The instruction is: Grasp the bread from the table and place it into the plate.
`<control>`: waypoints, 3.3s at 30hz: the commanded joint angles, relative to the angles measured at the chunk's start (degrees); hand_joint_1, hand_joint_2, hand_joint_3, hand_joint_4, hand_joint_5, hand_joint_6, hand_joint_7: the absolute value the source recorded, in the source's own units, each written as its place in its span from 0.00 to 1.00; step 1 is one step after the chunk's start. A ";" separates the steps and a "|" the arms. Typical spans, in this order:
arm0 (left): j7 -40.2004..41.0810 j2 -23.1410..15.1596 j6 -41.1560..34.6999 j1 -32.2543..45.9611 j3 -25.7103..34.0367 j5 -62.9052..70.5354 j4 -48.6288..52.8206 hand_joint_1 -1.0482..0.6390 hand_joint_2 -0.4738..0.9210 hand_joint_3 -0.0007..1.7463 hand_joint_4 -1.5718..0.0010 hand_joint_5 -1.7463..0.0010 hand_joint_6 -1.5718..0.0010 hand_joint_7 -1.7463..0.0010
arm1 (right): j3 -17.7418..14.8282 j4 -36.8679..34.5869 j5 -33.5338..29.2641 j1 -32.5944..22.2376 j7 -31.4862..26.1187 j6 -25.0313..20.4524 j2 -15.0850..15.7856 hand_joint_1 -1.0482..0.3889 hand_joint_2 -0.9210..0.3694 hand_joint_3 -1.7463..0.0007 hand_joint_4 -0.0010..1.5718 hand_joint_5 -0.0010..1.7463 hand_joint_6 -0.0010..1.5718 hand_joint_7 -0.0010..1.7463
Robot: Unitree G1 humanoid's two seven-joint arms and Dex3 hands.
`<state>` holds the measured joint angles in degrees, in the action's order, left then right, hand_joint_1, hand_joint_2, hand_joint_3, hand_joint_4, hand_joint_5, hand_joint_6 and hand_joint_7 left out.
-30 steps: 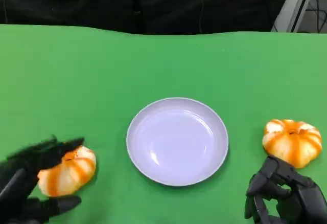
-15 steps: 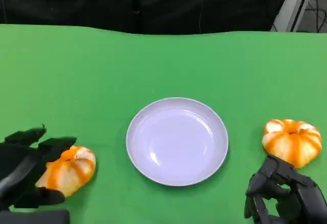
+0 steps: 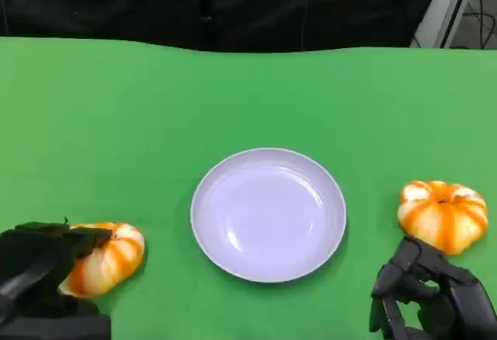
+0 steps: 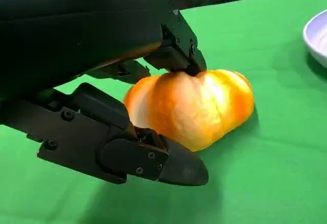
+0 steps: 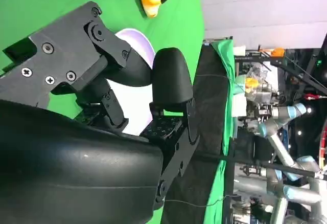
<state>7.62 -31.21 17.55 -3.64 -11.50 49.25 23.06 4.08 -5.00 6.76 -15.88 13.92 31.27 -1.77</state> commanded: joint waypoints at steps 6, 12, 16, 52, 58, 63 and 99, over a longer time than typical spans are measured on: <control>0.15 -1.30 -1.42 -2.60 -3.52 -1.81 4.95 0.10 1.00 0.11 0.68 0.99 0.67 1.00 | -0.23 0.51 0.06 0.05 -0.18 0.51 0.51 0.62 0.33 0.26 0.52 1.00 0.46 0.91; 0.99 -1.18 -1.32 -3.77 -4.66 -3.20 6.22 0.12 1.00 0.11 0.68 0.99 0.67 1.00 | -0.28 0.38 0.28 0.10 -0.09 0.49 0.45 0.61 0.33 0.26 0.52 1.00 0.46 0.91; 0.87 -1.15 -1.64 -4.32 -5.20 -3.72 6.62 0.12 1.00 0.11 0.68 0.99 0.67 1.00 | -0.30 0.51 0.19 0.00 -0.18 0.40 0.47 0.61 0.33 0.26 0.53 1.00 0.47 0.91; 11.76 1.36 -1.13 -4.78 -2.86 -9.07 -1.54 0.60 0.97 0.08 0.61 0.00 0.69 0.00 | -0.35 0.94 0.19 -0.07 -0.14 -0.04 0.60 0.62 0.33 0.26 0.52 1.00 0.46 0.92; 8.01 2.62 -3.49 -5.03 -2.41 -9.44 -10.75 0.57 1.00 0.17 0.59 0.00 0.66 0.00 | -0.46 0.49 0.36 0.16 0.03 0.31 0.61 0.62 0.33 0.25 0.52 1.00 0.46 0.92; 5.79 5.99 -6.24 -7.55 -3.81 -8.18 -13.16 0.58 0.98 0.18 0.59 0.00 0.65 0.00 | -0.42 0.63 0.14 -0.02 -0.13 0.33 0.51 0.62 0.33 0.25 0.53 1.00 0.46 0.92; 5.72 21.43 1.07 -24.36 -17.94 -6.65 16.88 0.42 1.00 0.25 0.61 0.53 0.55 0.73 | 1.08 2.49 -0.18 -1.74 -1.40 -0.25 -0.19 0.62 0.32 0.27 0.53 1.00 0.47 0.90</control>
<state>15.10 -7.95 16.69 -27.34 -28.18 42.60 38.64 5.35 -3.16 6.16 -17.37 12.71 31.05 -2.15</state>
